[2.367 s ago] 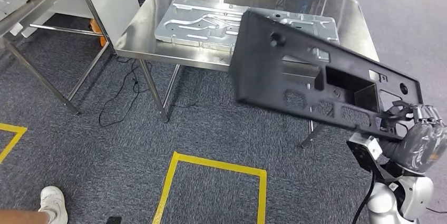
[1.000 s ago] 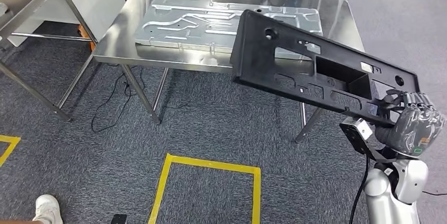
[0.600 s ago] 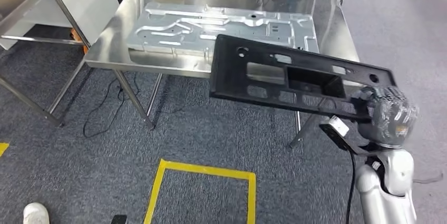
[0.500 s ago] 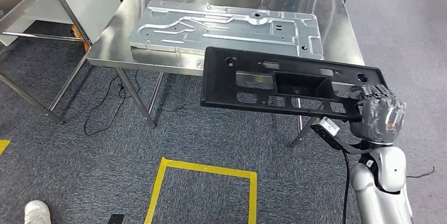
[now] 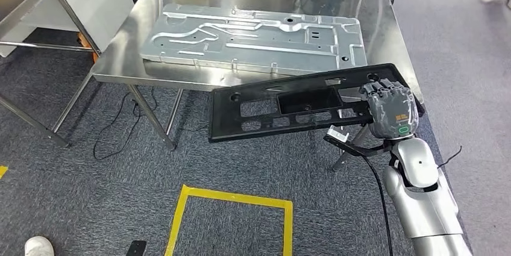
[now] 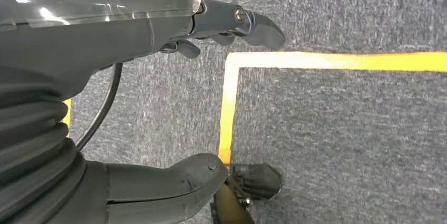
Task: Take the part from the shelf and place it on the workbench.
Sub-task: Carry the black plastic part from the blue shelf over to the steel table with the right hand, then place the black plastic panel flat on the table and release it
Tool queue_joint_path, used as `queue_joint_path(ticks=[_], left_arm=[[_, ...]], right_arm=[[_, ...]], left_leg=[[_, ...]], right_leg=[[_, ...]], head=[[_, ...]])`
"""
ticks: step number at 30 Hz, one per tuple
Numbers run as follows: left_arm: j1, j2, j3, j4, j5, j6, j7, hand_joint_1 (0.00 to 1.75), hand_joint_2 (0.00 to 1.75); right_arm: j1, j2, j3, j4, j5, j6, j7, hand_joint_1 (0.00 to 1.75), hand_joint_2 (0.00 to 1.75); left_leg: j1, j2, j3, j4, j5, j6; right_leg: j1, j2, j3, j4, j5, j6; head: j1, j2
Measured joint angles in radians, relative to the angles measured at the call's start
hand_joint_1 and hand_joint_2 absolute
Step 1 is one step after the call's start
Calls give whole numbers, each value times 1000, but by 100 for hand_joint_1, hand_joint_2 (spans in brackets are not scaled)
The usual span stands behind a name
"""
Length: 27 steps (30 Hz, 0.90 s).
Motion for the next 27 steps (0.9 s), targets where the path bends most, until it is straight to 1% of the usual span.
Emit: queue_joint_path(ticks=[1, 2, 3, 4, 5, 6, 7, 8, 9, 10, 11, 12, 13, 15, 16, 17, 18, 20, 21, 22, 23, 24, 25, 26, 27], left_arm=[[-1, 0, 0, 0, 0, 0, 0, 0, 175], [-2, 0, -1, 0, 0, 0, 0, 0, 175], [-2, -1, -1, 0, 0, 0, 0, 0, 175], [-2, -1, -1, 0, -1, 0, 0, 0, 175], [0, -1, -1, 0, -1, 1, 1, 0, 175], [1, -1, -1, 0, -1, 1, 2, 0, 175], [2, -1, -1, 0, -1, 1, 2, 0, 175], [2, -1, -1, 0, -1, 1, 2, 0, 175], [2, -1, -1, 0, -1, 1, 2, 0, 175], [1, -1, -1, 0, -1, 1, 2, 0, 175], [0, -1, -1, 0, -1, 1, 2, 0, 175], [0, -1, -2, 0, -1, 0, 3, 0, 175], [-1, -1, -3, 0, -1, 0, 4, 0, 175], [-1, -2, -7, 0, -1, -1, 5, 0, 175], [-2, -2, -9, 0, -1, -1, 5, 0, 175], [-3, -2, -11, 0, 0, -1, 5, 0, 175], [-5, -3, -12, 0, 0, -1, 5, 0, 175], [-7, -3, -14, 0, 0, -1, 5, 0, 175], [-7, -3, -15, 0, 0, -1, 5, 0, 175], [-6, -3, -15, 0, 1, -1, 5, 0, 175], [-6, -3, -15, 0, 2, -2, 5, 0, 175], [-6, -3, -15, 0, 3, -2, 5, 0, 175], [-6, -5, -15, 0, 4, -3, 5, 0, 175], [-7, -6, -15, 0, 6, -3, 5, 0, 175], [-8, -8, -16, 0, 6, -3, 5, 0, 175]], right_arm=[[-6, -3, 5, 4, 2, 0, 2, 175, 175], [-10, -6, 9, 7, 4, -1, 4, 175, 175], [-14, -8, 13, 9, 4, -1, 5, 175, 175], [-17, -9, 15, 12, 4, -1, 6, 175, 175], [-17, -9, 17, 15, 4, -1, 6, 175, 175], [-17, -10, 19, 18, 4, -1, 6, 175, 175], [-17, -10, 21, 21, 4, -1, 6, 175, 175], [-17, -11, 23, 24, 5, -1, 6, 175, 175], [-17, -11, 26, 26, 6, -1, 7, 175, 175], [-17, -12, 28, 27, 7, -1, 8, 175, 175], [-18, -12, 31, 29, 10, -1, 9, 175, 175], [-20, -13, 34, 31, 15, -2, 10, 175, 175], [-22, -13, 37, 34, 20, -3, 12, 175, 175], [-26, -14, 47, 41, 32, -4, 14, 175, 175], [-30, -14, 53, 46, 37, -5, 15, 175, 175], [-35, -14, 59, 50, 40, -6, 17, 175, 175], [-39, -14, 64, 55, 42, -7, 18, 175, 175], [-46, -13, 72, 65, 42, -8, 19, 175, 175], [-48, -13, 76, 70, 44, -9, 19, 175, 175], [-50, -13, 83, 76, 48, -9, 19, 175, 175], [-55, -12, 90, 81, 56, -10, 20, 175, 175], [-64, -10, 99, 88, 65, -11, 22, 175, 175], [-77, -6, 109, 95, 76, -13, 25, 175, 175], [-92, -2, 119, 103, 85, -17, 31, 175, 175], [-107, 3, 128, 111, 91, -21, 38, 175, 175]], left_leg=[[1, 0, -7, 20, -13, -5], [3, 0, -25, 60, -33, -9], [5, 0, -55, 120, -60, -13], [6, 0, -96, 192, -87, -15], [7, 0, -135, 255, -104, -18], [7, 0, -163, 291, -102, -19], [7, 1, -173, 290, -80, -19], [7, 1, -163, 247, -39, -18], [8, 1, -139, 178, 9, -16], [7, 0, -112, 114, 43, -14], [6, 0, -90, 62, 62, -11], [4, -1, -78, 33, 67, -7], [2, -2, -75, 26, 61, -2], [2, -2, -71, 17, 61, 11], [3, -2, -67, 13, 61, 18], [5, -2, -63, 8, 61, 24], [6, -2, -58, 5, 60, 30], [4, -1, -53, 4, 55, 38], [3, -2, -50, 4, 52, 39], [2, -2, -46, 4, 49, 40], [1, -3, -41, 4, 45, 40], [-1, -4, -34, 4, 41, 39], [-1, -4, -28, 4, 37, 38], [-3, -4, -24, 4, 33, 35], [-4, -4, -23, 4, 30, 31]], right_leg=[[-2, 0, 5, -4, -2, -7], [-4, -1, 12, -7, -4, -15], [-3, -2, 16, -8, -7, -21], [-2, -2, 19, -8, -11, -26], [0, -2, 22, -7, -14, -28], [0, -1, 26, -7, -17, -28], [0, 0, 31, -7, -22, -28], [0, 2, 38, -6, -27, -26], [0, 3, 46, -5, -33, -23], [1, 4, 51, -4, -39, -18], [2, 5, 54, -2, -44, -14], [4, 5, 55, -1, -47, -8], [5, 6, 54, -2, -48, -3], [4, 6, 56, -6, -49, 7], [2, 5, 53, 2, -56, 12], [2, 3, 41, 28, -70, 16], [1, 1, 17, 75, -93, 20], [1, 0, -58, 207, -140, 24], [0, 0, -91, 257, -147, 25], [1, 0, -110, 274, -136, 24], [1, 0, -110, 254, -105, 21], [3, 0, -92, 199, -61, 15], [7, 0, -67, 130, -20, 6], [12, 0, -41, 68, 8, -2], [16, -1, -23, 24, 23, -9]], head=[[0, 0], [0, 0], [0, 0], [0, 0], [0, 0], [0, 0], [0, 0], [0, 0], [0, 0], [0, 0], [0, 0], [0, 0], [0, 0], [0, 0], [0, 0], [0, 0], [0, 0], [0, 0], [0, 0], [0, 0], [0, 0], [0, 0], [0, 0], [0, 0], [0, 0]])
